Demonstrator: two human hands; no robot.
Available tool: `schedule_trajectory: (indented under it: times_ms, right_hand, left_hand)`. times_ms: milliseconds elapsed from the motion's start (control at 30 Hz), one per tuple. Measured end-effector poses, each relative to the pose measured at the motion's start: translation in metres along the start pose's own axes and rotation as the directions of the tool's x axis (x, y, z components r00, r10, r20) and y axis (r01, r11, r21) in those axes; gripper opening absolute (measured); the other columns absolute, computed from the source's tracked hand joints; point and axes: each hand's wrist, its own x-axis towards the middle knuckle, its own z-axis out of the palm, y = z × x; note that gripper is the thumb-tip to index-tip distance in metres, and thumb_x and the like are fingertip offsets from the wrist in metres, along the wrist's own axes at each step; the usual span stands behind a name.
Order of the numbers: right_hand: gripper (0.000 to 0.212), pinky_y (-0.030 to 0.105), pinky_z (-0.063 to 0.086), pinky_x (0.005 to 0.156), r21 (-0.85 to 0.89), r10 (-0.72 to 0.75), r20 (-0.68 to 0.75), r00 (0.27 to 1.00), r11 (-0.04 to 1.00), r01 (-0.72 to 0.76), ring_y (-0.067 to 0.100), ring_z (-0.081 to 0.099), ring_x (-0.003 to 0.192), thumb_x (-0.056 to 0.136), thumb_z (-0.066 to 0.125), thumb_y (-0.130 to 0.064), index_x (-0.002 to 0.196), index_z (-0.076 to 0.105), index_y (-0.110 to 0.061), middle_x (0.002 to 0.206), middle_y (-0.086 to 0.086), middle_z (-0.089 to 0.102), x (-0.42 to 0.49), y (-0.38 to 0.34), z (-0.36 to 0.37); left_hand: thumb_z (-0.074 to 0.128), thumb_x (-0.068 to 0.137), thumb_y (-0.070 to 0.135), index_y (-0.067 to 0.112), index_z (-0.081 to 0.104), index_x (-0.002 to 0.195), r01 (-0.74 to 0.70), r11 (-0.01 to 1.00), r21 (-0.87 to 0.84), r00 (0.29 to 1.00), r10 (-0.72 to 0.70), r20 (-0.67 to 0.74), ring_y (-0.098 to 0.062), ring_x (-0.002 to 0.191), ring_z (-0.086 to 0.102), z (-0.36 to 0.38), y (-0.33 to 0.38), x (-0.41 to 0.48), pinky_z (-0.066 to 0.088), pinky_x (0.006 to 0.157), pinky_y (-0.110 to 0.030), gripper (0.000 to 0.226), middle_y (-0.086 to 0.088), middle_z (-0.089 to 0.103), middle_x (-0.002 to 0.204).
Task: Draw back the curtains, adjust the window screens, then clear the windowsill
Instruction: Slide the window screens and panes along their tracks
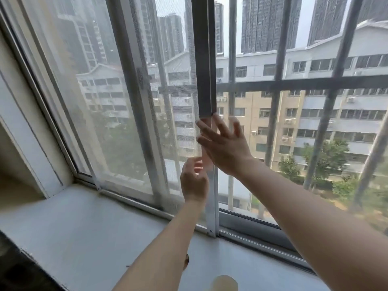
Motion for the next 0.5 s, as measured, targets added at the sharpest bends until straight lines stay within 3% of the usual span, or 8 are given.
schedule_trajectory:
  times_ms: [100,233,367,500]
  right_hand:
    - [0.036,0.048,0.026,0.094,-0.037,0.008,0.012,1.0,0.999,-0.008,0.03,0.032,0.123,0.056,0.081,-0.021,0.089,0.067,-0.024,0.129,-0.003,0.06,-0.017,0.017,-0.015]
    - [0.03,0.047,0.025,0.096,-0.082,0.024,0.027,0.999,0.996,-0.022,0.029,0.033,0.123,0.057,0.079,-0.018,0.084,0.069,-0.025,0.127,-0.004,0.061,-0.037,0.037,-0.036]
    - [0.023,0.055,0.023,0.102,-0.102,0.071,0.067,0.995,0.993,-0.064,0.032,0.027,0.132,0.061,0.076,-0.016,0.082,0.07,-0.024,0.129,-0.002,0.059,-0.053,0.05,-0.058]
    - [0.022,0.048,0.016,0.104,-0.066,0.063,0.099,0.993,0.996,-0.056,0.029,0.045,0.132,0.063,0.076,-0.008,0.081,0.07,-0.019,0.125,0.001,0.062,-0.072,0.069,-0.075]
  left_hand:
    - [0.04,0.073,-0.013,0.01,0.062,0.091,0.12,0.989,-0.091,0.99,-0.112,0.09,-0.018,0.077,0.059,0.011,0.011,-0.017,0.051,0.075,-0.033,0.036,-0.005,0.064,0.084]
    - [0.036,0.072,-0.014,0.017,0.062,0.089,0.162,0.977,-0.141,0.976,-0.137,0.168,-0.015,0.076,0.059,0.025,0.021,-0.041,0.054,0.079,-0.042,0.044,-0.005,0.062,0.085]
    - [0.035,0.075,-0.014,0.025,0.063,0.094,0.199,0.967,-0.156,0.963,-0.164,0.215,-0.015,0.08,0.057,0.042,0.032,-0.069,0.048,0.071,-0.027,0.052,-0.004,0.062,0.083]
    - [0.035,0.074,-0.014,0.018,0.06,0.097,0.202,0.968,-0.15,0.953,-0.159,0.259,-0.012,0.08,0.058,0.06,0.046,-0.091,0.049,0.075,-0.029,0.047,0.001,0.061,0.081]
